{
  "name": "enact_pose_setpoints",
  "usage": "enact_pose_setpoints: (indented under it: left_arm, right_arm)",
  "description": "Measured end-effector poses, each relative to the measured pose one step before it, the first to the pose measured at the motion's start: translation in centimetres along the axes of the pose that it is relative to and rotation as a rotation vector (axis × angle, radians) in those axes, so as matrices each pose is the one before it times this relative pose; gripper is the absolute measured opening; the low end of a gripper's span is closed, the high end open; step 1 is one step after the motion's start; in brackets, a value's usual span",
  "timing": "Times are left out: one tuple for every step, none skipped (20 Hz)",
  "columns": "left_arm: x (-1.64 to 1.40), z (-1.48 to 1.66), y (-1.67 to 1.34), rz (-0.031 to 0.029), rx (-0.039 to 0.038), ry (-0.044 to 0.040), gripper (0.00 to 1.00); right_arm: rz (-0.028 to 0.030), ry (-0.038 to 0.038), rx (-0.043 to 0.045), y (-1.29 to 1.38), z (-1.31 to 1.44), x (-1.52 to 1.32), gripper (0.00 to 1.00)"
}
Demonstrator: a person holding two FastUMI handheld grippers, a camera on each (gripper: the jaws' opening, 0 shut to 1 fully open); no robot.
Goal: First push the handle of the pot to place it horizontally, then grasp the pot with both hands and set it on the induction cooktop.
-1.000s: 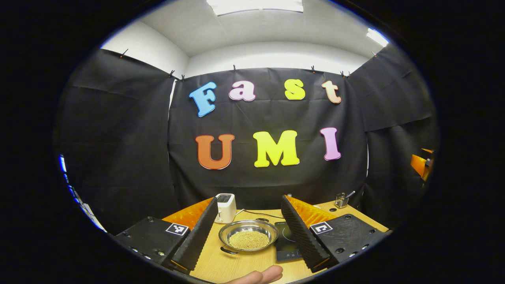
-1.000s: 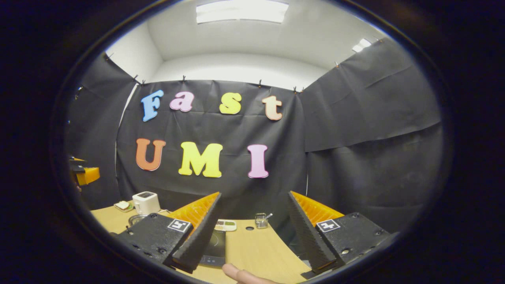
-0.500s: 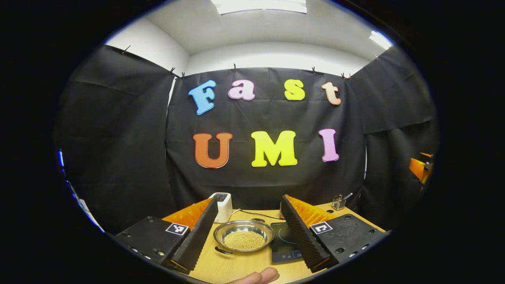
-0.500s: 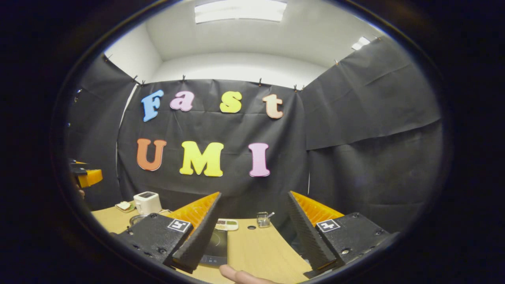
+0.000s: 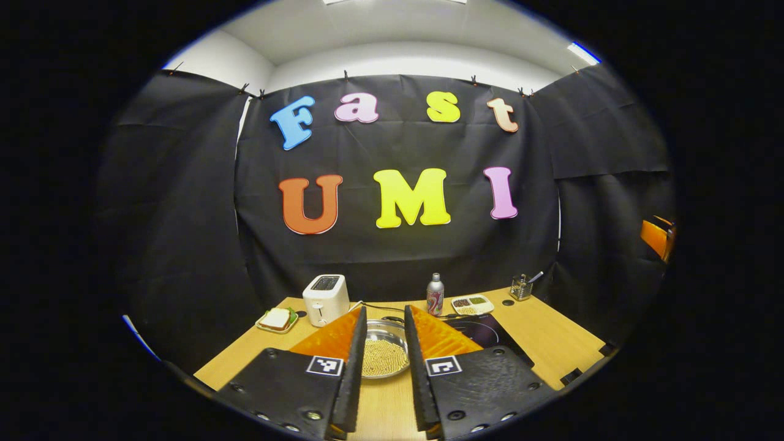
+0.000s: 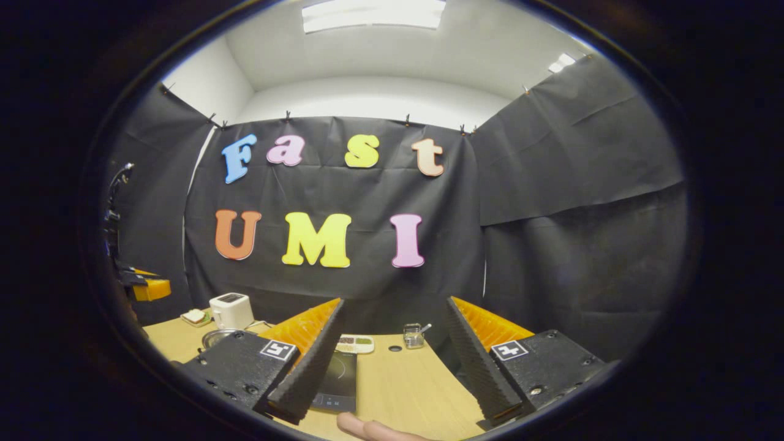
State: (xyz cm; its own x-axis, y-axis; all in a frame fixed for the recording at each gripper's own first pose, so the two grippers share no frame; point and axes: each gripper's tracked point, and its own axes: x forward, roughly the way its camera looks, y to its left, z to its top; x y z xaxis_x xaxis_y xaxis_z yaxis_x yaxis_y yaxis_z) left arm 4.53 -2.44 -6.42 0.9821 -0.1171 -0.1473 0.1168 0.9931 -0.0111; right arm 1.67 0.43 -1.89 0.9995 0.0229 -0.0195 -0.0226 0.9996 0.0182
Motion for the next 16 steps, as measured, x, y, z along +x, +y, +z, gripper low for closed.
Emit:
enact_pose_setpoints:
  left_arm:
    - [0.87,-1.159,0.062,-0.01094,-0.00234,0.03224,0.18]
    - [0.586,-1.376,0.395,0.01493,0.00402,0.05209,0.04]
    - [1.104,-1.401,0.359,0.01221,0.01673,0.05085,0.01]
    - [0.613,-1.04,0.384,0.01128,0.02304,0.02637,0.01]
    - [0.714,-0.929,0.313,0.00859,0.01012,0.02589,0.01]
    - [0.234,-1.389,0.166,0.00002,-0.00147,0.03344,0.01]
    - [1.038,-0.491,-0.249,-0.01387,-0.01356,0.02425,0.0]
    - [0.665,-0.67,-0.235,-0.01982,-0.01117,0.02521,0.0]
    - [0.597,-0.802,0.132,-0.00577,-0.01094,0.02576,0.0]
    - [0.701,-0.689,0.219,-0.0008,-0.00437,0.02623,0.0]
    - [0.837,-0.648,0.266,0.00045,-0.00586,0.02201,0.0]
    - [0.843,-0.815,0.108,-0.00341,-0.00805,0.02819,0.0]
    - [0.676,-0.807,-0.018,-0.00708,-0.00999,0.02583,0.0]
    - [0.619,-0.759,0.035,-0.00774,-0.00571,0.02675,0.0]
    - [0.61,-0.803,0.008,-0.00466,-0.00189,0.02574,0.0]
    - [0.762,-0.718,0.085,-0.00009,-0.00198,0.02369,0.0]
  right_arm:
    - [-0.00025,0.00298,0.00273,-0.013,-0.16,0.13,1.0]
    - [0.00007,0.0042,0.00228,0.043,-0.255,0.267,0.99]
    - [0.00105,0.00486,0.00179,0.064,-0.219,0.154,0.99]
    - [0.00273,0.0045,-0.00018,0.158,-0.347,0.183,0.99]
    - [0.00081,0.00521,0.00006,0.072,-0.262,0.211,0.99]
    - [0.00216,0.00606,-0.00141,0.052,-0.375,0.201,0.99]
    - [0.00288,0.0074,-0.00235,0.135,-0.357,0.241,0.99]
    - [0.00212,0.00839,-0.00176,0.13,-0.418,0.287,0.99]
    - [0.00221,0.00756,-0.0014,0.062,-0.288,0.276,0.99]
    - [0.00287,0.00668,-0.00253,0.058,-0.326,0.21,1.0]
    - [0.00217,0.00491,-0.00263,0.042,-0.192,0.197,0.99]
    - [0.00054,0.00394,-0.00175,-0.064,-0.273,0.25,0.99]
    - [-0.00067,0.00374,0.0002,0.03,-0.171,0.24,0.99]
    - [0.00119,0.00381,-0.00016,0.086,-0.211,0.199,0.99]
    - [0.0007,0.0042,-0.0003,0.042,-0.171,0.196,0.99]
    - [0.00025,0.0051,-0.0007,-0.052,-0.251,0.189,0.99]
